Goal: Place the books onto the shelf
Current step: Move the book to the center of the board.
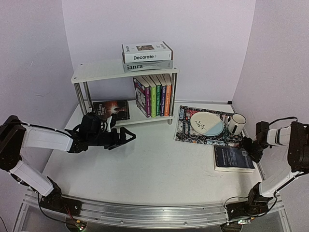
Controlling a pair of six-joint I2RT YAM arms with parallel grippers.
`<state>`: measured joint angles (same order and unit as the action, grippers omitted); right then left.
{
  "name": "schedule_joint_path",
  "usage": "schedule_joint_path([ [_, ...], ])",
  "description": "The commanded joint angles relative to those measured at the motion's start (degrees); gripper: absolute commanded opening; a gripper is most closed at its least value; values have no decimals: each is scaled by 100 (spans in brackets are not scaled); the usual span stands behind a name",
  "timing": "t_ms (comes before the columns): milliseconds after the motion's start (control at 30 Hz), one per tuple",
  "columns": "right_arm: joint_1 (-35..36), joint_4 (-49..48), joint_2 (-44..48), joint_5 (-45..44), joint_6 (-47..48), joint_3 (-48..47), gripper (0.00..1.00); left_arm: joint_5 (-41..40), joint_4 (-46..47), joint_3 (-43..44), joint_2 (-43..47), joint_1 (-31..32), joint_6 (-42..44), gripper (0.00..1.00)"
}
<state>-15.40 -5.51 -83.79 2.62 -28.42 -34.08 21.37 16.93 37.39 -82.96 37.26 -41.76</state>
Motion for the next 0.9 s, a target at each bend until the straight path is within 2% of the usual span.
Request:
schedule_joint_path([
  [0, 446, 395, 378, 727, -614, 631, 98, 94, 118, 298, -102, 27, 133, 99],
  [167, 1875, 543, 1156, 514, -1436, 1040, 98, 132, 122, 401, -280, 27, 109, 98],
  [333, 3411, 697, 1619, 102, -2259, 1041, 98, 195, 118, 512, -433, 76, 62, 99],
  [433, 4172, 722, 1506, -91, -2405, 691, 98, 183, 119, 545, -493, 131, 42, 98],
  [567, 5012, 760, 884, -146, -2238, -70, 98, 170, 123, 616, -598, 227, 10, 98],
  [700, 5537, 816, 330, -57, -1937, -711, 98, 167, 126, 663, -666, 336, 1, 98],
  [867, 5610, 845, 299, -88, -1815, -796, 98, 183, 117, 676, -679, 379, 12, 98],
])
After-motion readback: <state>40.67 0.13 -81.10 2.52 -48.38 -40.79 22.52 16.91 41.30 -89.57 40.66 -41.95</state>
